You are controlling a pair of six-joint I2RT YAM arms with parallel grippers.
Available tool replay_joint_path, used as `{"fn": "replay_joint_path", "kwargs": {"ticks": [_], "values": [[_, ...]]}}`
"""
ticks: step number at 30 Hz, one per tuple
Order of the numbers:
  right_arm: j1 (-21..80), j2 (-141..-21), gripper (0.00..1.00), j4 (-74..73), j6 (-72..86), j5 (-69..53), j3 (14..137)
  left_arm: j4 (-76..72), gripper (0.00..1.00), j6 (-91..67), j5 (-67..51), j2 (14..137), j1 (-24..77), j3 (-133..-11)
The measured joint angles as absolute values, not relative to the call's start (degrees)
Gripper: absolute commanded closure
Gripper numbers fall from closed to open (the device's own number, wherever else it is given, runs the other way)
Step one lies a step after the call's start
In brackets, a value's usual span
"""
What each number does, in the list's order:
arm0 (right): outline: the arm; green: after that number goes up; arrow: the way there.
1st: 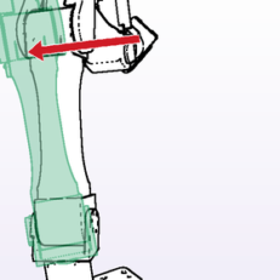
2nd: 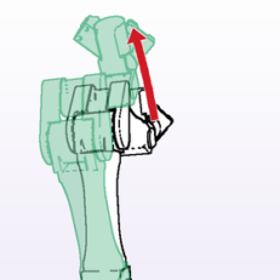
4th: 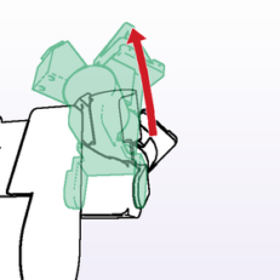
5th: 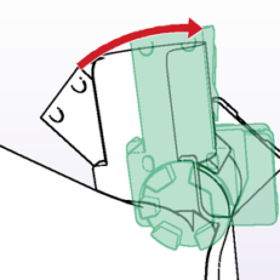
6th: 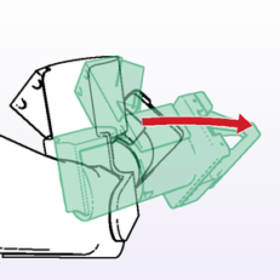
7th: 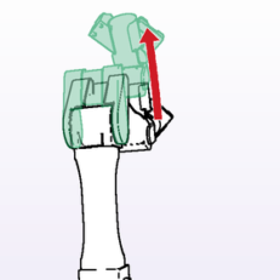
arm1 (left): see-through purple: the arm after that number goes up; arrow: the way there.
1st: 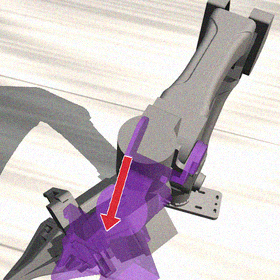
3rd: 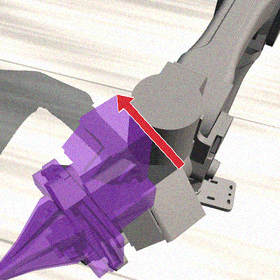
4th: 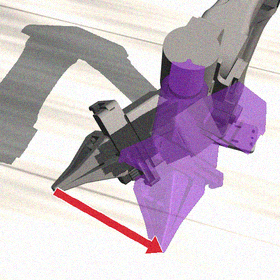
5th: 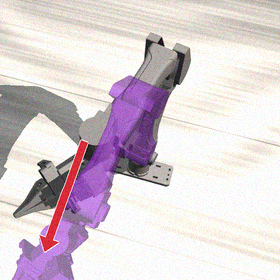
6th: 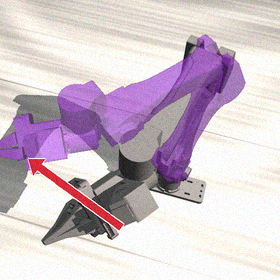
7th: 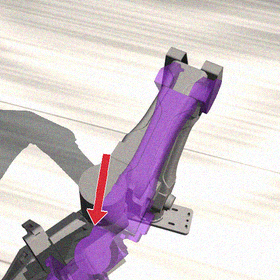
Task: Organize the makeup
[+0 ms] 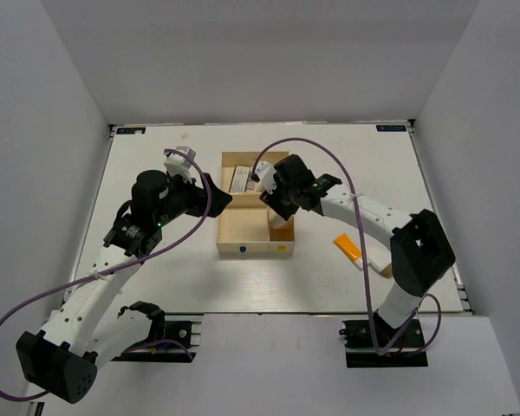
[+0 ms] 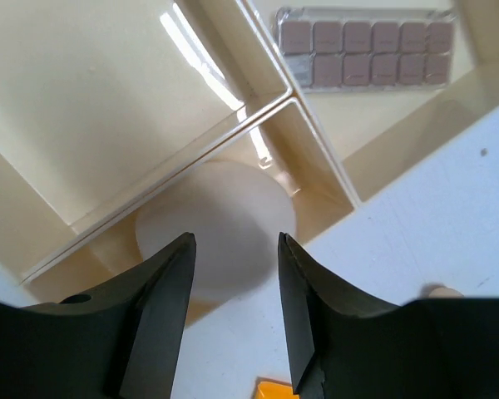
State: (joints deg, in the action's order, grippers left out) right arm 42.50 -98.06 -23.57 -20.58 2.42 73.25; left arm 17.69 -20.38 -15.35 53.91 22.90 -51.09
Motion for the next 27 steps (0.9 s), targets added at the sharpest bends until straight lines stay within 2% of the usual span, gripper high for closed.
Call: {"fn": "replay_joint_path", "kwargs": {"ticks": [7,13,14,21,22,24,25,27], "values": [[42.0,-91.35,0.5,-20.71,-20.36,3.16,71.83,17.72,0.11,-20.38,-14.98,53.95,22.9,-51.09],[37.19,-93.21,0.47,-18.39,-19.38,8.34,70.37,17.72,0.11,-20.38,-15.0,53.95,22.9,-51.09],[35.97,-93.95,0.43,-18.15,-19.16,9.08,70.37,17.72,0.11,-20.38,-15.0,53.95,22.92,-51.09],[26.55,-96.92,0.35,-17.85,-18.28,11.9,70.32,17.69,0.11,-20.4,-15.05,53.93,22.9,-51.09],[25.41,-97.38,0.3,-17.82,-18.33,12.03,70.32,17.69,0.11,-20.4,-15.05,53.93,22.9,-51.09],[23.97,-98.59,0.28,-17.8,-18.61,12.34,70.32,17.69,0.11,-20.4,-15.05,53.89,22.9,-51.07],[23.49,-99.37,0.21,-17.76,-18.87,12.53,70.32,17.69,0.11,-20.4,-15.05,53.84,22.9,-51.07],[22.98,-101.27,0.18,-17.52,-19.92,13.3,70.35,17.67,0.11,-20.4,-15.07,53.71,22.92,-51.0]]}}
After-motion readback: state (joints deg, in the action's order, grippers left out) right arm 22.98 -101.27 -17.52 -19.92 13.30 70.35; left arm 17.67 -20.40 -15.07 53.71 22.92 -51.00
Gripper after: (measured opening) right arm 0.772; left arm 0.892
